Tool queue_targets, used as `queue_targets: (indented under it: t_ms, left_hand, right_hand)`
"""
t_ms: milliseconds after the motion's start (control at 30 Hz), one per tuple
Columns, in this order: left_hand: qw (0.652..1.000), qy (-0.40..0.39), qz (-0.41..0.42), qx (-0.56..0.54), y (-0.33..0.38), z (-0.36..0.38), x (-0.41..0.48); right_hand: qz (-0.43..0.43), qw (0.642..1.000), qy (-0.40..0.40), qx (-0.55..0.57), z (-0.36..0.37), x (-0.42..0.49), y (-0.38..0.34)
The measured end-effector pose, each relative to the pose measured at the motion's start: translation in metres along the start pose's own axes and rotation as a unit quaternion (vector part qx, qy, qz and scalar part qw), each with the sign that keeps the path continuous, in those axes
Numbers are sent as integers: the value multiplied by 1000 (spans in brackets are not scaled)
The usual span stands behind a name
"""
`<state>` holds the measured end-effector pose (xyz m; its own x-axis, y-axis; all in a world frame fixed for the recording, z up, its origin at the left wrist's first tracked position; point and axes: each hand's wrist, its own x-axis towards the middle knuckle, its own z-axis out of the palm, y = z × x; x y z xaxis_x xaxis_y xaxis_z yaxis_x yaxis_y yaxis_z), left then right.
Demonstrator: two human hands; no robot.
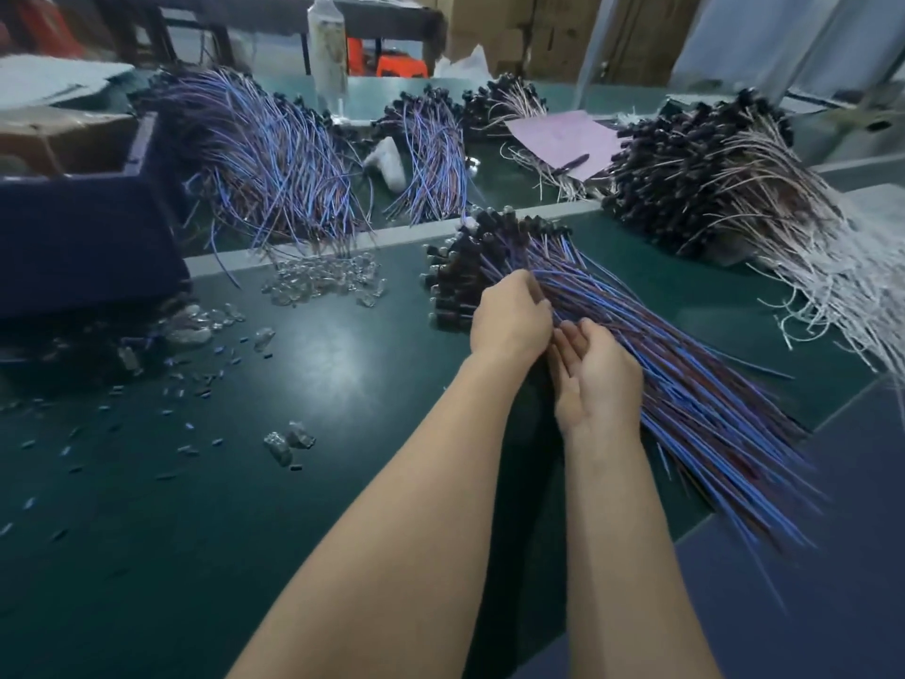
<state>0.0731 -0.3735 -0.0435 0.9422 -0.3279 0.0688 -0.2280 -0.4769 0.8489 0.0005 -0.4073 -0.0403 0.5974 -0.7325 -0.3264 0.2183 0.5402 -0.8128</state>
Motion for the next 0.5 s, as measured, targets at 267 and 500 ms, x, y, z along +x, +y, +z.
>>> queue_targets:
  t_ms: [267,500]
  left_hand:
    - [960,158,36,-230,10,-87,-34]
    - [824,411,-6,-390,-52,-215,-85]
  right_hand:
    - [-43,989,-140,-35,56,-53,9]
    - [-53,915,-356,-184,133,-138,80]
